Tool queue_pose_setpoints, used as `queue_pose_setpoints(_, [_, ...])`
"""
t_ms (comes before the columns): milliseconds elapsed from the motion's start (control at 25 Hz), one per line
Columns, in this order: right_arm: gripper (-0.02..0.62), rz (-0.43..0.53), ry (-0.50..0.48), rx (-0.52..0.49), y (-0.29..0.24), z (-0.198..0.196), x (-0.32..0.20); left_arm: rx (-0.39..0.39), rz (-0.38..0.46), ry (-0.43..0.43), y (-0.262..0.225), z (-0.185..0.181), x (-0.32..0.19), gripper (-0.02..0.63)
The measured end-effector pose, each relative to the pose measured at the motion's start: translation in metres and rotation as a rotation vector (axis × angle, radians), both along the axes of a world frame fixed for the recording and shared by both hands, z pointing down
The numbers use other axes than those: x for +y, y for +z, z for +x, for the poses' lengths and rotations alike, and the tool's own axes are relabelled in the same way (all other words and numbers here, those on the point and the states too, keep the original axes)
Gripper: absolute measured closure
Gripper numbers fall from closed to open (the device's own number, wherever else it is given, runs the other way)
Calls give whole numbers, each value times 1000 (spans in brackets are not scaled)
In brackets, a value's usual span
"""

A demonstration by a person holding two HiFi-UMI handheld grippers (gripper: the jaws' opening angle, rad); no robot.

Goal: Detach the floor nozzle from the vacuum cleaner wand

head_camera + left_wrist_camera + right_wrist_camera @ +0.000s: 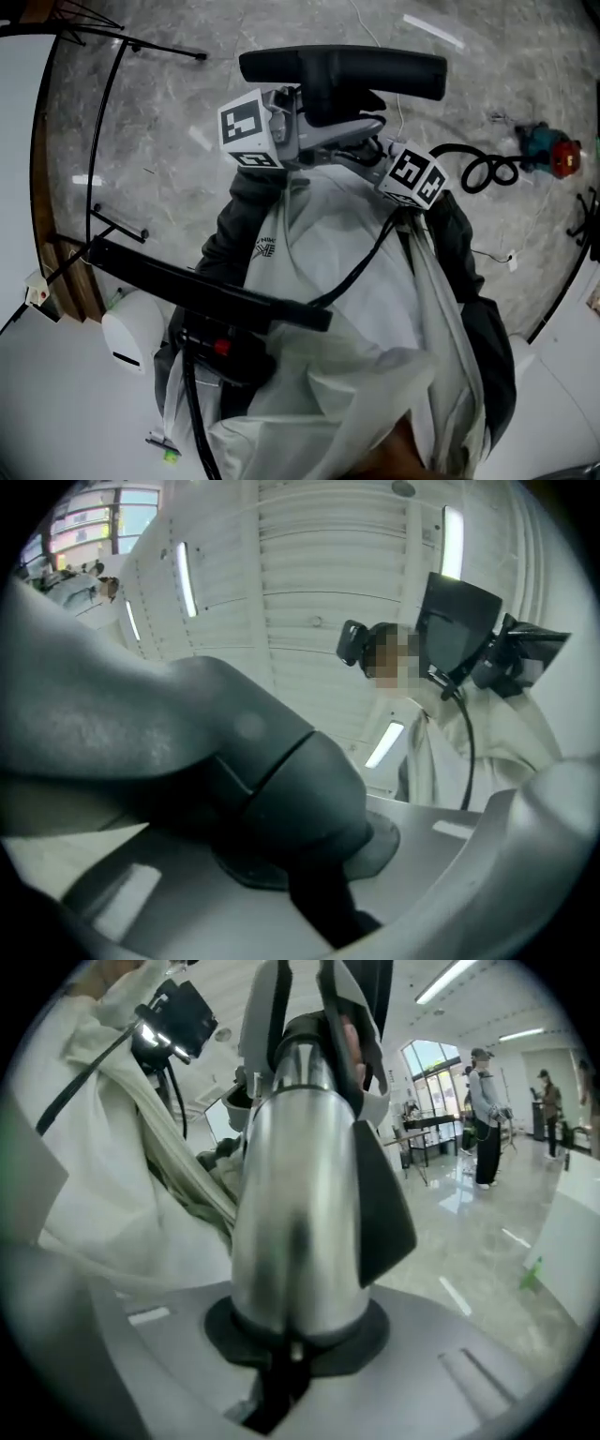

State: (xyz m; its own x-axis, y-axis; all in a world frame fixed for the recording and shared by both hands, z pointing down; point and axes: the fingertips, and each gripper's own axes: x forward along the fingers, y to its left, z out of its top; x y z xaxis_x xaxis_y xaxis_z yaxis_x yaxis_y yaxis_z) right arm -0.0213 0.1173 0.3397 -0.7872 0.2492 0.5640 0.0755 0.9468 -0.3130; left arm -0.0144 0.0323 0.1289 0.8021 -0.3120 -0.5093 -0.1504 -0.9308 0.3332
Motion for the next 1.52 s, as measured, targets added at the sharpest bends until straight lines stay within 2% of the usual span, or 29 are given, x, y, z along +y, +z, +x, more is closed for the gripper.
queue_pose_setpoints(120, [552,91,216,54,10,-1,-30,19,-177,-150,15,-8,-36,535])
queue_pose_setpoints(240, [552,220,413,134,16,-4,-54,-51,-332,-340,32,-22,-60,535])
queue_pose_setpoints(320, [552,262,456,171,20,-3,-60,-75,-426,-418,43,-29,-68,535])
queue_pose_setpoints(360, [552,268,448,176,20,-2,-60,-70,-436,-405,44,-29,-68,534])
queue_pose_setpoints(400, [552,264,420,167,19,0,-58,-56,-406,-344,40,-24,-64,534])
queue_pose_setpoints(440, [552,248,371,144,16,2,-54,-40,-339,-252,32,-16,-55,535])
queue_pose_setpoints(560, [551,146,140,38,4,9,-24,-39,-64,-5,4,11,-13,531])
queue_pose_setpoints(640, [551,94,45,-7,-1,16,-10,-55,37,78,-3,25,6,525])
queue_pose_setpoints(680, [549,87,49,-13,-1,19,-9,-60,41,91,-2,29,7,523])
queue_pose_setpoints(760, [551,113,148,2,4,18,-20,-56,-29,52,3,29,-6,526])
queue_pose_setpoints(800, [551,140,224,21,7,17,-29,-46,-88,0,7,24,-17,529])
queue_pose_setpoints(920, [551,227,432,111,14,12,-56,-34,-305,-243,25,1,-57,533])
queue_pose_setpoints(1000, [551,260,479,151,16,12,-66,-49,-382,-346,33,-9,-71,534])
queue_pose_setpoints(1040, [551,273,472,153,15,13,-66,-51,-374,-347,32,-9,-69,534])
queue_pose_setpoints(1080, [551,283,446,142,13,13,-64,-46,-331,-306,28,-6,-62,532])
queue_pose_setpoints(1200, [551,259,254,52,3,16,-37,-20,-78,-15,1,17,-14,532])
queue_pose_setpoints(1240, [551,233,184,25,1,19,-27,-26,-13,57,-5,24,0,531])
queue_pose_setpoints(1280, [549,203,135,8,0,22,-21,-40,18,89,-8,31,6,529])
queue_pose_setpoints(1320, [549,177,117,2,0,25,-18,-53,12,85,-7,35,5,529])
queue_pose_setpoints(1400, [549,162,178,20,4,30,-25,-71,-64,-15,0,36,-12,531])
queue_pose_setpoints(1520, [549,227,379,108,14,29,-50,-139,-213,-305,17,19,-48,529])
